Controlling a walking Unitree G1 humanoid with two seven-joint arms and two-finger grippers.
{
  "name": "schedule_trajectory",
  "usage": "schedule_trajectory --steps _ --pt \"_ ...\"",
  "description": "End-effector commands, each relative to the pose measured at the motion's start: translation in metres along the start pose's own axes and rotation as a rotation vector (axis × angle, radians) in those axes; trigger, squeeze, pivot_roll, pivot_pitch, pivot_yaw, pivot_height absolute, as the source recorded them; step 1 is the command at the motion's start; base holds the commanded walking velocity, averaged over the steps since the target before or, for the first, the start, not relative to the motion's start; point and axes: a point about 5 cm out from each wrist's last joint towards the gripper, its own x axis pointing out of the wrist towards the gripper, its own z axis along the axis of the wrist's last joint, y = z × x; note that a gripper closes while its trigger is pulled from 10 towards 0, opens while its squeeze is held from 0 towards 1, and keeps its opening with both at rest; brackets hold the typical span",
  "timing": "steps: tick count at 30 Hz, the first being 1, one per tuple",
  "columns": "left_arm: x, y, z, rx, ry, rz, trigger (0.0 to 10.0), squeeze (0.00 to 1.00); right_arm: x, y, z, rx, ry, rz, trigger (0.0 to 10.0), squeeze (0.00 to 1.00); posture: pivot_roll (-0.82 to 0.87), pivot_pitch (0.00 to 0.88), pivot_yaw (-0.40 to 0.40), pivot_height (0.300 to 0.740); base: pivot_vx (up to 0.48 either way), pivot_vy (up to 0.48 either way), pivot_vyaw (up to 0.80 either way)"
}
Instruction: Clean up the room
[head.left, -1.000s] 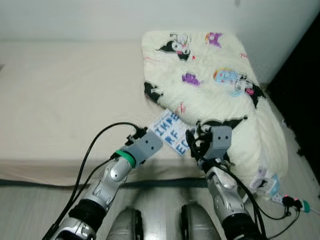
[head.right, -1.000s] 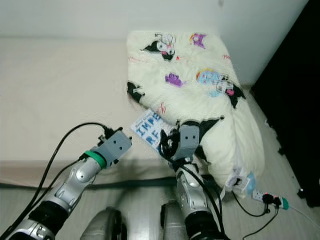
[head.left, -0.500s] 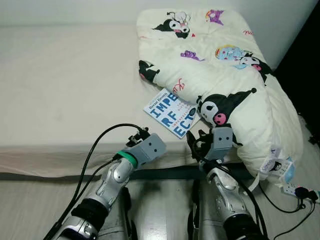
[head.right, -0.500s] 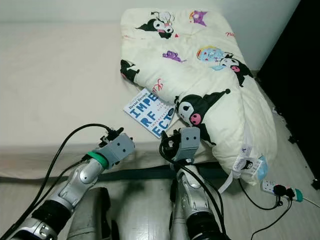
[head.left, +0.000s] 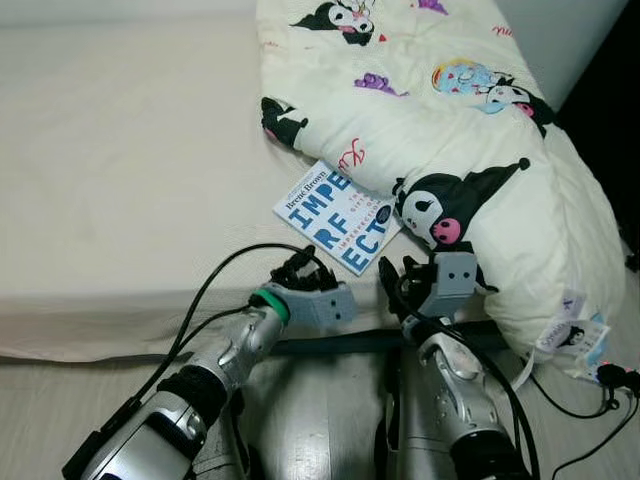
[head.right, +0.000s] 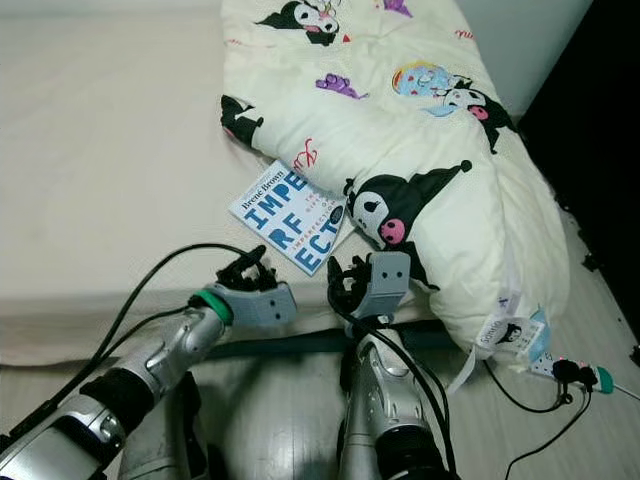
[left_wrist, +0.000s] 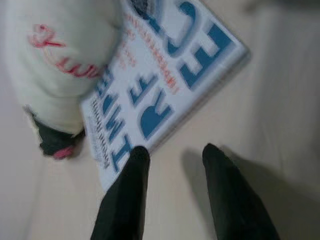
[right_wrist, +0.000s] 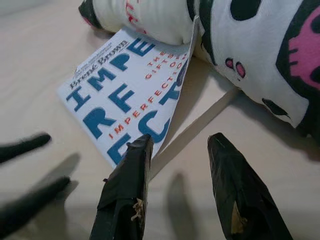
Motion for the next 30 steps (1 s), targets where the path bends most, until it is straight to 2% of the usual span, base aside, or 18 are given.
schedule_trajectory --steps 1,5,9,10,11,12,13,14,15,18,21,22,23,24,30 --pt "-0.002 -0.006 -0.002 0.040 0.003 -0.018 10.0 0.00 -0.005 -0.004 -0.004 0.030 0.015 -0.028 10.0 0.00 -0.10 0.099 0.065 0.500 0.000 0.000 0.00" --pt "0.005 -0.007 0.004 0.123 -0.016 -0.006 10.0 0.00 -0.010 -0.012 0.000 0.095 0.003 -0.088 10.0 0.00 -0.13 0.125 0.068 0.500 0.000 0.000 0.00" --pt "0.008 -0.011 0.010 0.167 -0.039 -0.002 10.0 0.00 -0.012 -0.013 0.003 0.111 -0.003 -0.099 10.0 0.00 -0.15 0.135 0.070 0.500 0.000 0.000 0.00" --pt "0.009 -0.013 0.012 0.177 -0.047 -0.012 10.0 0.05 -0.013 -0.013 0.003 0.108 -0.003 -0.099 10.0 0.00 -0.16 0.143 0.071 0.500 0.000 0.000 0.00" --pt "0.009 -0.014 0.013 0.188 -0.051 -0.019 10.0 0.20 -0.013 -0.013 0.003 0.107 -0.003 -0.099 10.0 0.00 -0.16 0.144 0.072 0.500 0.000 0.000 0.00" --pt "0.009 -0.014 0.013 0.188 -0.051 -0.019 10.0 0.20 -0.013 -0.013 0.003 0.107 -0.003 -0.099 10.0 0.00 -0.16 0.144 0.072 0.500 0.000 0.000 0.00" --pt "0.009 -0.015 0.015 0.198 -0.055 -0.027 10.0 0.58 -0.014 -0.013 0.004 0.106 -0.004 -0.099 10.0 0.00 -0.17 0.151 0.073 0.500 0.000 0.000 0.00" --pt "0.010 -0.016 0.016 0.205 -0.057 -0.030 10.0 0.58 -0.015 -0.012 0.004 0.106 -0.004 -0.099 10.0 0.00 -0.17 0.153 0.073 0.500 0.000 0.000 0.00" --pt "0.010 -0.017 0.017 0.211 -0.058 -0.027 10.0 1.00 -0.016 -0.012 0.005 0.107 -0.003 -0.099 10.0 0.00 -0.18 0.157 0.073 0.500 0.000 0.000 0.00" --pt "0.011 -0.017 0.018 0.216 -0.061 -0.021 10.0 1.00 -0.018 -0.012 0.006 0.108 -0.002 -0.099 10.0 0.00 -0.18 0.160 0.074 0.500 0.000 0.000 0.00" --pt "0.016 -0.015 0.021 0.216 -0.009 -0.005 10.0 1.00 -0.022 -0.012 0.008 0.108 -0.004 -0.104 10.0 0.00 -0.21 0.178 0.078 0.500 0.000 0.000 0.00" --pt "0.017 -0.015 0.022 0.217 -0.002 -0.001 10.0 0.76 -0.023 -0.012 0.009 0.110 -0.002 -0.105 10.0 0.00 -0.21 0.178 0.078 0.500 0.000 0.000 0.00" --pt "0.018 -0.014 0.023 0.215 0.003 0.011 10.0 0.18 -0.024 -0.011 0.010 0.111 -0.002 -0.106 10.0 0.00 -0.21 0.185 0.078 0.500 0.000 0.000 0.00" --pt "0.019 -0.014 0.024 0.215 0.007 0.020 10.0 0.00 -0.024 -0.011 0.010 0.111 -0.002 -0.106 10.0 0.00 -0.22 0.190 0.078 0.500 0.000 0.000 0.00" --pt "0.022 -0.009 0.036 0.203 -0.013 0.125 10.0 0.00 -0.028 -0.008 0.014 0.109 -0.006 -0.105 10.0 0.00 -0.25 0.211 0.080 0.500 0.000 0.000 0.00"
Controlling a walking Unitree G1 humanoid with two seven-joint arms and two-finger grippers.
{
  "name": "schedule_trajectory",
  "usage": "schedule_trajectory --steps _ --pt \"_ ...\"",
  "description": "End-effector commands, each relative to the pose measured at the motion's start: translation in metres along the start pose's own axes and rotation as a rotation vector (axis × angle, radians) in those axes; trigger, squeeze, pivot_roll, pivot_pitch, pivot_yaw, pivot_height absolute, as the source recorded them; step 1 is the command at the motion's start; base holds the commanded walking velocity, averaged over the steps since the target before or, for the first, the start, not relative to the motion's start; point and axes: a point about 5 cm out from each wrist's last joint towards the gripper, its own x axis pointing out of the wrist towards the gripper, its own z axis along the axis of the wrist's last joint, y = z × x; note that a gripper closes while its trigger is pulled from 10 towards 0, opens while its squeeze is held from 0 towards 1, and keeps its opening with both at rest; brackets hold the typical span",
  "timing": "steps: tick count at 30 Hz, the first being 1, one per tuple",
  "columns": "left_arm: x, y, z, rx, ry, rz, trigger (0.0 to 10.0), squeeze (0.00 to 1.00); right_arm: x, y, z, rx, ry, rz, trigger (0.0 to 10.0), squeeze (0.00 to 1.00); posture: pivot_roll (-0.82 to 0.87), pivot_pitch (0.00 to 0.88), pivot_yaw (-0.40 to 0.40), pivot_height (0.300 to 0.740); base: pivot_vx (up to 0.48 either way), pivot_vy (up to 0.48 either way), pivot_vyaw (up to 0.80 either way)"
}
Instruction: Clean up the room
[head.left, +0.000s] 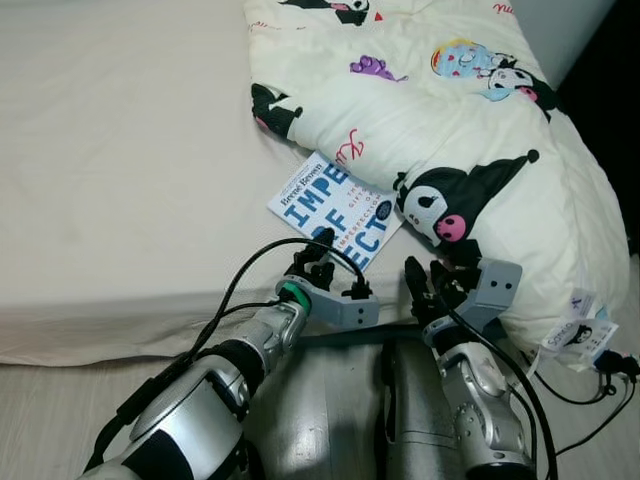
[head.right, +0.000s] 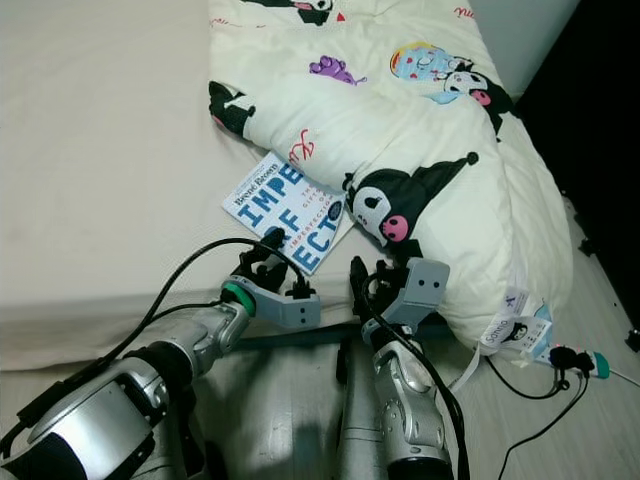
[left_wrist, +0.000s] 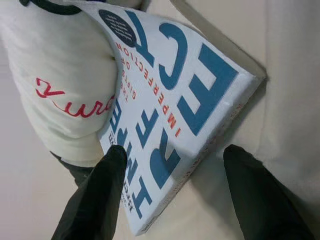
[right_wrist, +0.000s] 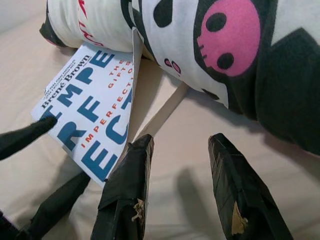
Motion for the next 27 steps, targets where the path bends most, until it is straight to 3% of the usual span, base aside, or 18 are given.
schedule_trajectory --steps 1,4,9,11,12,13,17,18,27 --pt "-0.002 -0.006 0.010 -0.012 -0.019 -0.004 10.0 0.00 -0.005 -0.001 -0.004 0.012 0.021 -0.015 10.0 0.00 -0.25 0.211 0.080 0.500 0.000 0.000 0.00" --pt "0.001 -0.003 0.020 -0.017 -0.046 0.053 9.6 0.00 -0.007 -0.001 -0.001 0.008 0.020 -0.019 10.0 0.00 -0.27 0.217 0.077 0.500 0.000 0.000 0.00" --pt "0.002 0.000 0.027 -0.017 -0.069 0.083 10.0 0.00 -0.008 -0.002 0.001 0.006 0.021 -0.021 10.0 0.00 -0.27 0.217 0.076 0.500 0.000 0.000 0.00" --pt "0.006 0.005 0.040 -0.030 -0.119 0.129 7.1 0.00 -0.008 -0.003 0.002 0.004 0.025 -0.025 10.0 0.00 -0.26 0.214 0.074 0.500 0.000 0.000 0.00" --pt "0.006 0.005 0.040 -0.030 -0.119 0.129 7.1 0.00 -0.008 -0.003 0.002 0.004 0.025 -0.025 10.0 0.00 -0.26 0.214 0.074 0.500 0.000 0.000 0.00" --pt "0.010 0.011 0.053 -0.044 -0.157 0.162 5.0 0.00 -0.008 -0.003 0.001 0.004 0.029 -0.025 10.0 0.00 -0.26 0.210 0.075 0.500 0.000 0.000 0.00" --pt "0.012 0.014 0.056 -0.048 -0.160 0.169 3.9 0.00 -0.007 -0.002 0.002 0.005 0.032 -0.025 10.0 0.00 -0.26 0.205 0.075 0.500 0.000 0.000 0.00" --pt "0.014 0.016 0.056 -0.051 -0.146 0.166 0.0 0.00 -0.007 -0.001 0.002 0.006 0.031 -0.023 10.0 0.00 -0.26 0.202 0.076 0.500 0.000 0.000 0.00" --pt "0.023 0.028 0.045 -0.096 -0.053 0.170 0.0 0.00 -0.005 -0.001 0.003 0.008 0.032 -0.024 10.0 0.00 -0.26 0.188 0.077 0.500 0.000 0.000 0.00"
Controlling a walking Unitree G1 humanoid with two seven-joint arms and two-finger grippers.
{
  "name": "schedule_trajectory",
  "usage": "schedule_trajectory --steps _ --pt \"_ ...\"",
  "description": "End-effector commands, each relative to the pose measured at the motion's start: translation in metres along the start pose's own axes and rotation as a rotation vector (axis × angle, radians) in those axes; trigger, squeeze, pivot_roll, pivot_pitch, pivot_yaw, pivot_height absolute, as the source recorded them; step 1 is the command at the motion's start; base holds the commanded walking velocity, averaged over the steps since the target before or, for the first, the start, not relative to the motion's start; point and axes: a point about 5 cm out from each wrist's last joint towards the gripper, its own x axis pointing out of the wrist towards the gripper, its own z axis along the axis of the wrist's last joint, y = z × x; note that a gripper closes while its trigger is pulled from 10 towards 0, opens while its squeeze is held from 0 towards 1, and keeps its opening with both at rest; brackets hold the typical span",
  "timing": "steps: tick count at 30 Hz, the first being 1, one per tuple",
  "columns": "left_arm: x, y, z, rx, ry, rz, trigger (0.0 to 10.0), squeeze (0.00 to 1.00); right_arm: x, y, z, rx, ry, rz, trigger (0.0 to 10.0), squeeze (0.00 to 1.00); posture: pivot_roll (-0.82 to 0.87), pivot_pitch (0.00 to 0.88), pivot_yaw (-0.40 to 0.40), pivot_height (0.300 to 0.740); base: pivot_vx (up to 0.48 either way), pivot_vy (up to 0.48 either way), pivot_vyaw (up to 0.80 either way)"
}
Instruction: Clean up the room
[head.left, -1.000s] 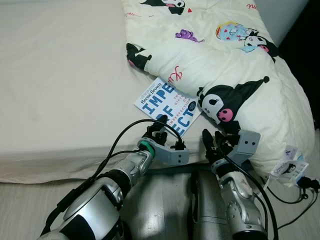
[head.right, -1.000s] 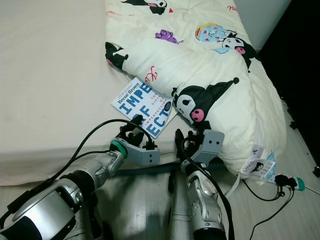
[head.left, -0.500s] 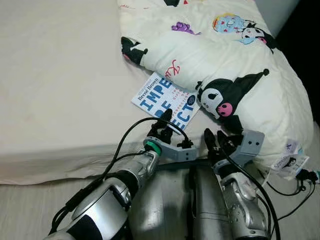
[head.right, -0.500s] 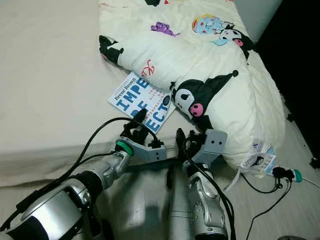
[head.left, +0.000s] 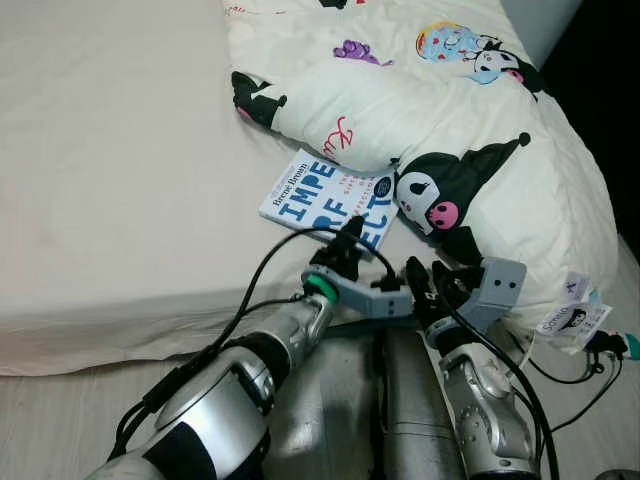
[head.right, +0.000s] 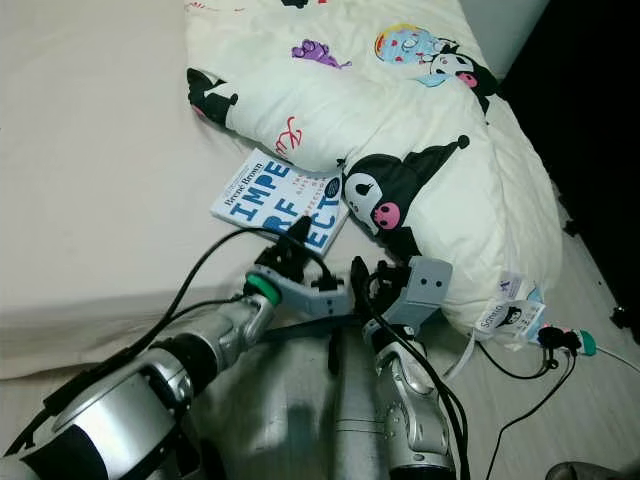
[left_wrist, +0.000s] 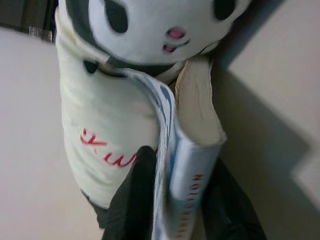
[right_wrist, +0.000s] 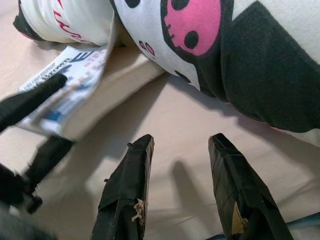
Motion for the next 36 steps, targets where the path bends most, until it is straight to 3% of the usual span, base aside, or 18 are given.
schedule_trajectory --steps 1,10,13,16,17,18,19,20,21,22,23,24,25,26,28,30,33,36 --pt "0.006 0.004 0.005 -0.066 0.045 0.006 0.0 0.00 -0.002 -0.002 -0.002 0.010 0.017 -0.016 10.0 0.00 -0.25 0.178 0.078 0.500 0.000 0.000 0.00" --pt "0.007 0.017 -0.024 -0.128 0.148 0.065 0.0 0.00 0.003 0.000 -0.003 0.019 0.015 -0.006 10.0 0.00 -0.21 0.162 0.077 0.500 0.000 0.000 0.00" --pt "0.004 0.028 -0.046 -0.174 0.208 0.147 0.0 0.00 0.009 0.002 -0.002 0.025 0.011 0.006 10.0 0.00 -0.17 0.148 0.078 0.500 0.000 0.000 0.00" --pt "0.003 0.035 -0.053 -0.205 0.222 0.189 0.0 0.00 0.011 0.003 -0.002 0.026 0.008 0.012 10.0 0.00 -0.16 0.145 0.080 0.500 0.000 0.000 0.00" --pt "0.003 0.043 -0.059 -0.284 0.237 0.242 0.7 0.00 0.014 0.005 -0.001 0.022 0.005 0.025 10.0 0.00 -0.13 0.132 0.073 0.500 0.000 0.000 0.00" --pt "0.001 0.050 -0.064 -0.350 0.249 0.282 8.2 0.00 0.016 0.008 0.000 0.014 0.001 0.039 10.0 0.00 -0.13 0.132 0.073 0.500 0.000 0.000 0.00" --pt "0.001 0.050 -0.064 -0.350 0.249 0.282 8.2 0.00 0.016 0.008 0.000 0.014 0.001 0.039 10.0 0.00 -0.13 0.132 0.073 0.500 0.000 0.000 0.00" --pt "0.000 0.055 -0.068 -0.417 0.261 0.312 10.0 0.00 0.018 0.010 0.001 0.007 -0.004 0.051 10.0 0.00 -0.13 0.126 0.071 0.500 0.000 0.000 0.00" --pt "0.000 0.055 -0.068 -0.417 0.261 0.312 10.0 0.00 0.018 0.010 0.001 0.007 -0.004 0.051 10.0 0.00 -0.13 0.126 0.071 0.500 0.000 0.000 0.00" --pt "-0.002 0.059 -0.070 -0.502 0.268 0.323 10.0 0.00 0.019 0.012 0.002 0.001 -0.009 0.060 10.0 0.00 -0.13 0.126 0.071 0.500 0.000 0.000 0.00" --pt "-0.002 0.059 -0.070 -0.502 0.268 0.323 10.0 0.00 0.019 0.012 0.002 0.001 -0.009 0.060 10.0 0.00 -0.13 0.126 0.071 0.500 0.000 0.000 0.00" --pt "-0.006 0.063 -0.070 -0.595 0.277 0.333 10.0 0.00 0.021 0.013 0.004 -0.002 -0.016 0.068 10.0 0.00 -0.12 0.123 0.068 0.500 0.000 0.000 0.00" --pt "-0.006 0.063 -0.070 -0.595 0.277 0.333 10.0 0.00 0.021 0.013 0.004 -0.002 -0.016 0.068 10.0 0.00 -0.12 0.123 0.068 0.500 0.000 0.000 0.00" --pt "-0.017 0.075 -0.074 -0.727 0.309 0.390 10.0 0.00 0.022 0.014 0.007 -0.009 -0.026 0.078 10.0 0.00 -0.11 0.117 0.067 0.500 0.000 0.000 0.00" --pt "-0.017 0.075 -0.074 -0.727 0.309 0.390 10.0 0.00 0.022 0.014 0.007 -0.009 -0.026 0.078 10.0 0.00 -0.11 0.117 0.067 0.500 0.000 0.000 0.00" --pt "-0.029 0.089 -0.082 -0.752 0.364 0.464 10.0 0.00 0.023 0.013 0.007 -0.015 -0.029 0.083 10.0 0.00 -0.10 0.115 0.064 0.500 0.000 0.000 0.00" --pt "-0.034 0.096 -0.089 -0.778 0.406 0.504 10.0 0.00 0.023 0.014 0.008 -0.020 -0.031 0.086 10.0 0.00 -0.10 0.113 0.062 0.500 0.000 0.000 0.00" --pt "-0.038 0.110 -0.097 -0.903 0.441 0.556 10.0 0.00 0.023 0.015 0.009 -0.032 -0.036 0.096 10.0 0.00 -0.10 0.109 0.057 0.500 0.000 0.000 0.00"
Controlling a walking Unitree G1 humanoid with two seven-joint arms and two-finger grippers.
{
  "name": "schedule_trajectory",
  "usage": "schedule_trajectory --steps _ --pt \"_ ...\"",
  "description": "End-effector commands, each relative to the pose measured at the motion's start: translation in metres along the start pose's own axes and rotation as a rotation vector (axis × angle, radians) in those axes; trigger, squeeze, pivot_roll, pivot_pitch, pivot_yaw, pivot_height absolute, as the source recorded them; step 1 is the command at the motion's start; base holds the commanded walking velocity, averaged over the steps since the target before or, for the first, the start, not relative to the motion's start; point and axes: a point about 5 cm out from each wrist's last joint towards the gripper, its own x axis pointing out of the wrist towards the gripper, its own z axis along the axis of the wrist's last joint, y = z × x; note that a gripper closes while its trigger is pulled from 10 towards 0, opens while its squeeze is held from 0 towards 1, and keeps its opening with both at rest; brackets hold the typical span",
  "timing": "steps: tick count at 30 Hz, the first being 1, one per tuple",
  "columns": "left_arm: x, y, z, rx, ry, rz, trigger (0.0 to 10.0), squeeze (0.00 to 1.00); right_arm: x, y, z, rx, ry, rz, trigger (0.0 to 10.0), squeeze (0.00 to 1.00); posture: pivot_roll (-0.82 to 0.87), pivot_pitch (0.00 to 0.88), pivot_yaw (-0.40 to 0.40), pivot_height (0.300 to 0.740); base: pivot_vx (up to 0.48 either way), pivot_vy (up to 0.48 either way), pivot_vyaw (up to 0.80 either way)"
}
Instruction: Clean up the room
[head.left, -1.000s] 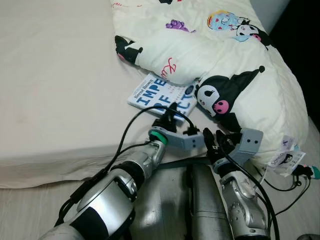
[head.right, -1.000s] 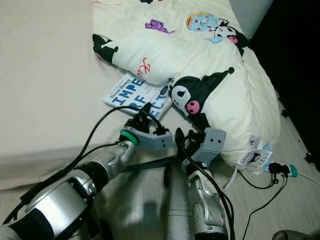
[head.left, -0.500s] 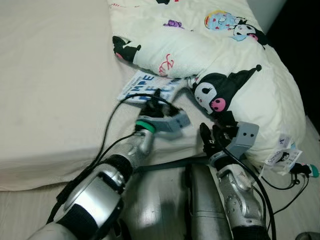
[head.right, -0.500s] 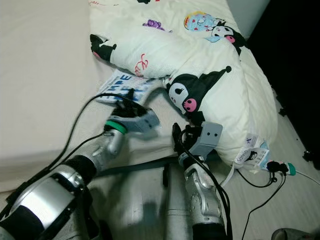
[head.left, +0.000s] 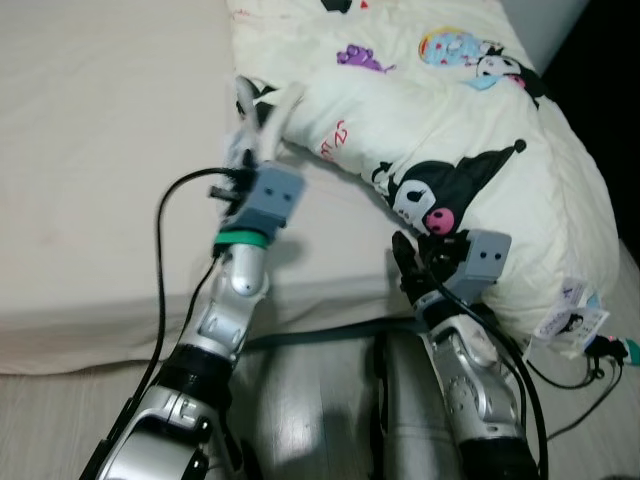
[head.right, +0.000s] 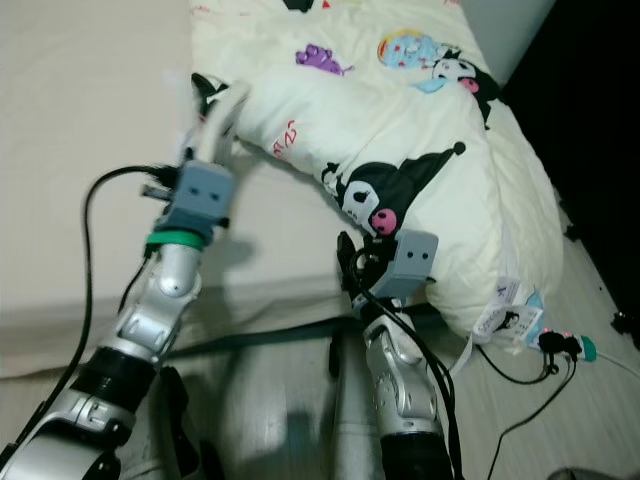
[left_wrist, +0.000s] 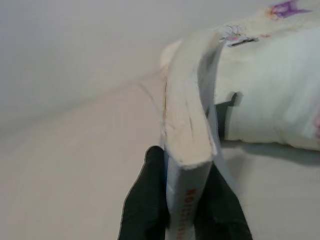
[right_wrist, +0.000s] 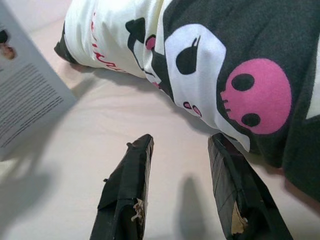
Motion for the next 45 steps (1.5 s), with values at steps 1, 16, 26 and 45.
schedule_trajectory --steps 1,16,26,45 --pt "0.002 0.016 0.000 -0.118 0.057 0.022 10.0 0.00 -0.002 0.001 -0.003 -0.025 0.011 0.010 10.0 0.00 -0.09 0.106 0.054 0.500 0.000 0.000 0.00" --pt "0.008 0.027 0.064 -0.444 -0.044 -0.130 10.0 0.00 0.005 0.010 0.034 -0.188 -0.136 0.052 10.0 0.00 -0.09 0.079 0.044 0.505 0.000 0.000 0.00" --pt "-0.003 0.032 0.057 -0.218 -0.086 -0.151 10.0 0.00 0.009 0.007 0.052 -0.234 -0.194 0.043 10.0 0.00 -0.09 0.073 0.039 0.540 0.000 0.000 0.00" --pt "-0.010 0.027 0.029 -0.117 0.040 -0.207 10.0 0.00 0.013 0.015 0.070 -0.272 -0.259 0.065 10.0 0.00 -0.08 0.071 0.041 0.615 0.000 0.000 0.00"
